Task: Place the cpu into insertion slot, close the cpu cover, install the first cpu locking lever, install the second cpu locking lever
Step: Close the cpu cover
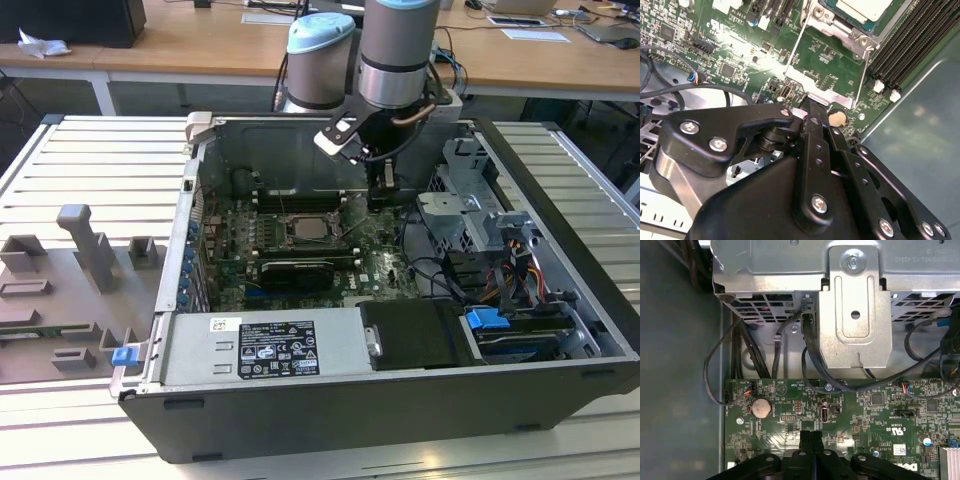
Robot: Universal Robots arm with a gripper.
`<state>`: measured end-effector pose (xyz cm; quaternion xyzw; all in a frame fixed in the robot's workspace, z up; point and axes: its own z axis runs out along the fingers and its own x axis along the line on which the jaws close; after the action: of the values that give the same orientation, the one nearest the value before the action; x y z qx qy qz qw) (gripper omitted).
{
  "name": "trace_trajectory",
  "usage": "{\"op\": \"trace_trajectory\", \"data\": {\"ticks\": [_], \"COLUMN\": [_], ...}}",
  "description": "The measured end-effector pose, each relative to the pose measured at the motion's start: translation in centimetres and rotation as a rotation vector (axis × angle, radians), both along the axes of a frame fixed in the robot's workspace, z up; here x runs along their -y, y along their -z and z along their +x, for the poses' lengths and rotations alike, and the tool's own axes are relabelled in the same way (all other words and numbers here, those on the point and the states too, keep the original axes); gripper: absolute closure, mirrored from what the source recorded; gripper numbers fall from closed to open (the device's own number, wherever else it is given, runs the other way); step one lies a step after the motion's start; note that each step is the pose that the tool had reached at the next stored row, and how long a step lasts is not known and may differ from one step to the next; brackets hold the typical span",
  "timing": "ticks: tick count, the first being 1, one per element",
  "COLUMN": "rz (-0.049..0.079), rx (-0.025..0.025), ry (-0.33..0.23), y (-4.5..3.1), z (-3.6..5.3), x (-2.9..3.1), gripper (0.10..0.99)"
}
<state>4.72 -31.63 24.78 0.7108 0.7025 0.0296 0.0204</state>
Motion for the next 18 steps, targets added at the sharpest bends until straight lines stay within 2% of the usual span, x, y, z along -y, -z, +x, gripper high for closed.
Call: {"op": "trace_trajectory", "data": {"ticks": [13, 18], "rz": [0.0, 0.0], "rx": [0.0001, 0.0001], "ry": [0.0, 0.0], "y": [0.0, 0.0], "z": [-1.45, -2.32], "x": [0.0, 0.0], "gripper": [0.98, 0.98]}}
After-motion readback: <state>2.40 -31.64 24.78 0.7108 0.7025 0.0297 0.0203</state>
